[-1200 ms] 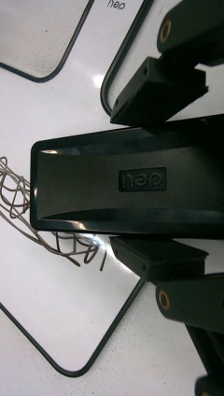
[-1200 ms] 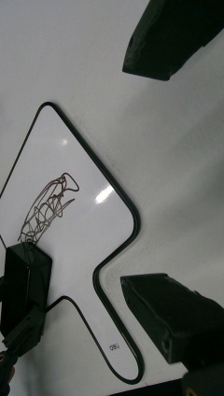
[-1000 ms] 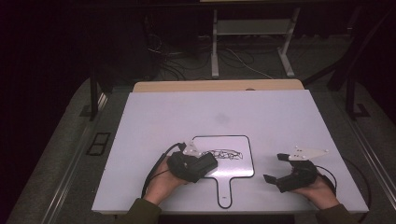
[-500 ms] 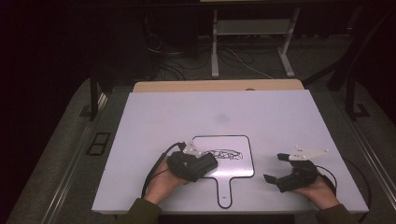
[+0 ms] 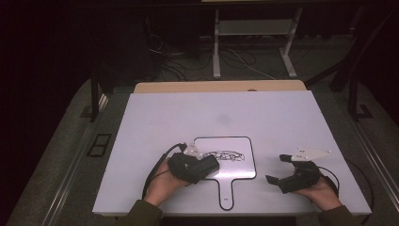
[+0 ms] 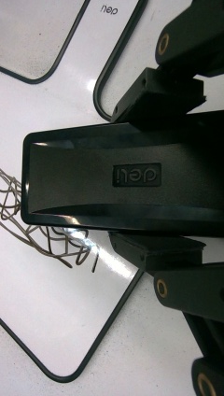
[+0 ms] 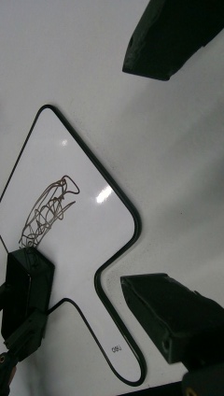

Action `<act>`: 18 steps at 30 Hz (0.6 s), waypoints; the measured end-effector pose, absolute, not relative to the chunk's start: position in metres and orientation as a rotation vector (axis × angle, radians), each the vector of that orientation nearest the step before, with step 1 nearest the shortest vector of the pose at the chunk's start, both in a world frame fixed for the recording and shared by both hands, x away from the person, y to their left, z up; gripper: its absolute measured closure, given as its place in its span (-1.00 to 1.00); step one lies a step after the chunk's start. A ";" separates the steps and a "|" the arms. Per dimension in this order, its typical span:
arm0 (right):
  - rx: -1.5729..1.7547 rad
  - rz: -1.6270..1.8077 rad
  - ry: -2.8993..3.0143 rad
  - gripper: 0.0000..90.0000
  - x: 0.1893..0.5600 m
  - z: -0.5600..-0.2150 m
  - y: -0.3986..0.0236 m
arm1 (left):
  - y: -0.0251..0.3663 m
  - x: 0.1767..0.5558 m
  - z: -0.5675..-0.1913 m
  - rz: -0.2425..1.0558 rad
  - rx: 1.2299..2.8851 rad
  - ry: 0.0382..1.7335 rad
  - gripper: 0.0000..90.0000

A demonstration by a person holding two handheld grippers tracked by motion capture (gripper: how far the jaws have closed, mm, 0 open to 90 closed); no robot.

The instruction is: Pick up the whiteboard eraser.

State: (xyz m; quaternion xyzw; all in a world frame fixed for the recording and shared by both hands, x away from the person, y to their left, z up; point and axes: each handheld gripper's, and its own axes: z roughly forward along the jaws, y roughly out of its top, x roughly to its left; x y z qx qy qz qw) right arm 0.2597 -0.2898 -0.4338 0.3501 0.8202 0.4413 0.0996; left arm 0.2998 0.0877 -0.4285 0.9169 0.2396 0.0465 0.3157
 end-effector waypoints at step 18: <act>1.047 1.309 2.419 -1.00 0.256 -0.435 -0.293 | 0.097 0.306 -0.411 0.112 2.301 0.645 -0.13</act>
